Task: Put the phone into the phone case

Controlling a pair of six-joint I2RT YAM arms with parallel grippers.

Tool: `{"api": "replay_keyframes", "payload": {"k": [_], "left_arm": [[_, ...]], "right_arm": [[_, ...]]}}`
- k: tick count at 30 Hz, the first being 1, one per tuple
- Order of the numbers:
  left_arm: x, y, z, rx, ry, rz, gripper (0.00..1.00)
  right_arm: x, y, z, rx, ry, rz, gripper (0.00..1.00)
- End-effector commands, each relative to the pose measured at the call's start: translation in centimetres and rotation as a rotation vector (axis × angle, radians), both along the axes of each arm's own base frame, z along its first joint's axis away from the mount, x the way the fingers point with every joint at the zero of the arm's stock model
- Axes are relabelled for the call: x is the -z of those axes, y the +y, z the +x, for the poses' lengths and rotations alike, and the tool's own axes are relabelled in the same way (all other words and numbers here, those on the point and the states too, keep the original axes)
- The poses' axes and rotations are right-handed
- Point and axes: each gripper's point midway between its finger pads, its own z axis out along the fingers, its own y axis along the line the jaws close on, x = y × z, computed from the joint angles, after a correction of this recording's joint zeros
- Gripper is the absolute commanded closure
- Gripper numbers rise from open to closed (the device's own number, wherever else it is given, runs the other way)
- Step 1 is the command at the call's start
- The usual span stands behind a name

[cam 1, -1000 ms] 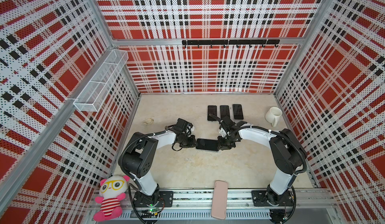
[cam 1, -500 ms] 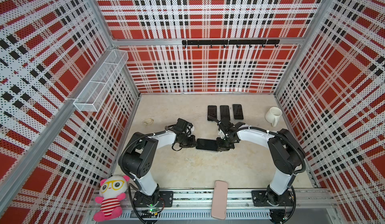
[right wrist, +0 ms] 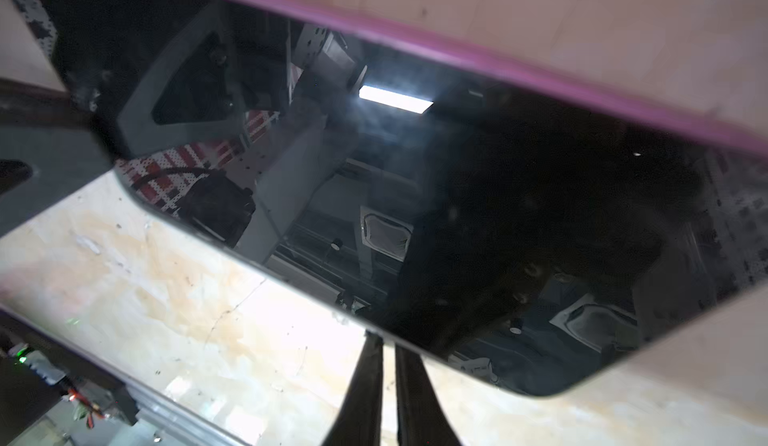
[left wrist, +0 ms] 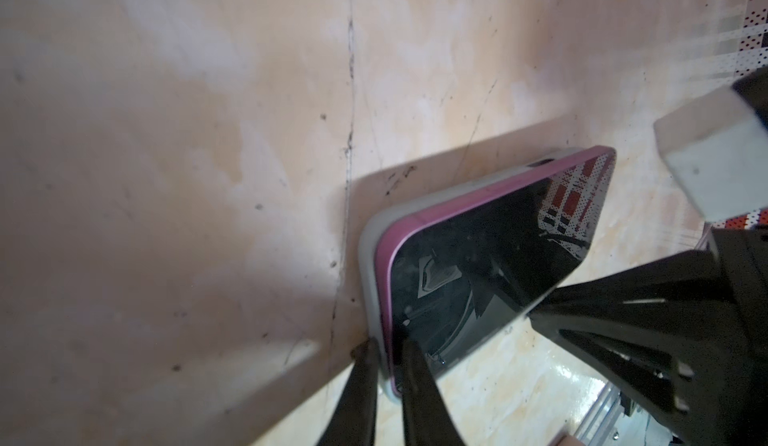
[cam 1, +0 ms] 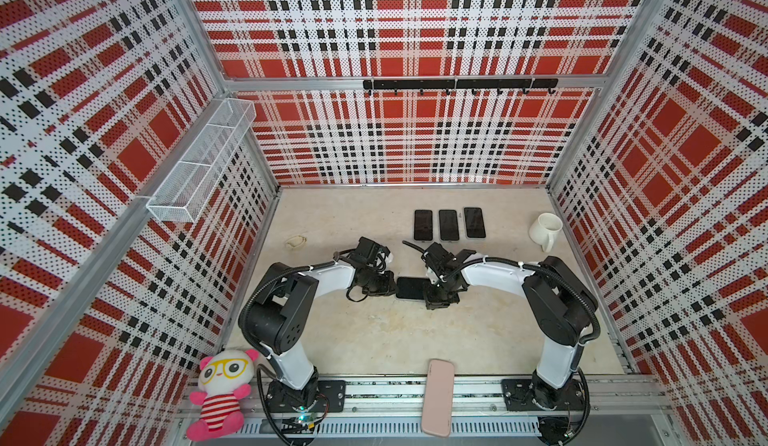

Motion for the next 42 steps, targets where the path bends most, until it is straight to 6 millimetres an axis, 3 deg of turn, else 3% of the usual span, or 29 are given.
{"api": "replay_keyframes", "payload": {"k": [1, 3, 7, 11, 17, 30, 37, 42], "left_arm": [[0.4, -0.1, -0.4, 0.005, 0.022, -0.007, 0.84], [0.3, -0.1, -0.4, 0.006, 0.021, -0.009, 0.84], [0.1, -0.1, -0.3, 0.004, 0.014, -0.008, 0.84], [0.2, 0.0, -0.3, 0.002, 0.013, -0.003, 0.84], [0.3, 0.1, -0.3, 0.001, 0.014, 0.002, 0.84], [0.4, 0.1, -0.2, 0.000, 0.018, 0.002, 0.84], [0.3, 0.2, 0.0, -0.002, 0.010, 0.005, 0.84], [0.3, 0.4, 0.0, -0.006, 0.009, 0.011, 0.84]], "right_arm": [[-2.6, -2.0, 0.7, 0.017, -0.082, -0.081, 0.84], [-4.2, -3.0, 1.2, 0.041, -0.115, -0.079, 0.82], [-4.5, -4.7, 2.2, 0.089, -0.130, -0.054, 0.75], [-4.4, -4.1, 3.6, 0.088, -0.151, -0.023, 0.75], [-2.6, -3.7, 3.9, 0.061, -0.118, -0.041, 0.77], [2.3, -3.4, 1.6, 0.023, -0.009, -0.103, 0.87], [-3.0, -5.0, 5.0, 0.061, -0.127, -0.063, 0.83], [-3.9, -4.8, 6.7, 0.036, -0.149, -0.048, 0.80]]}}
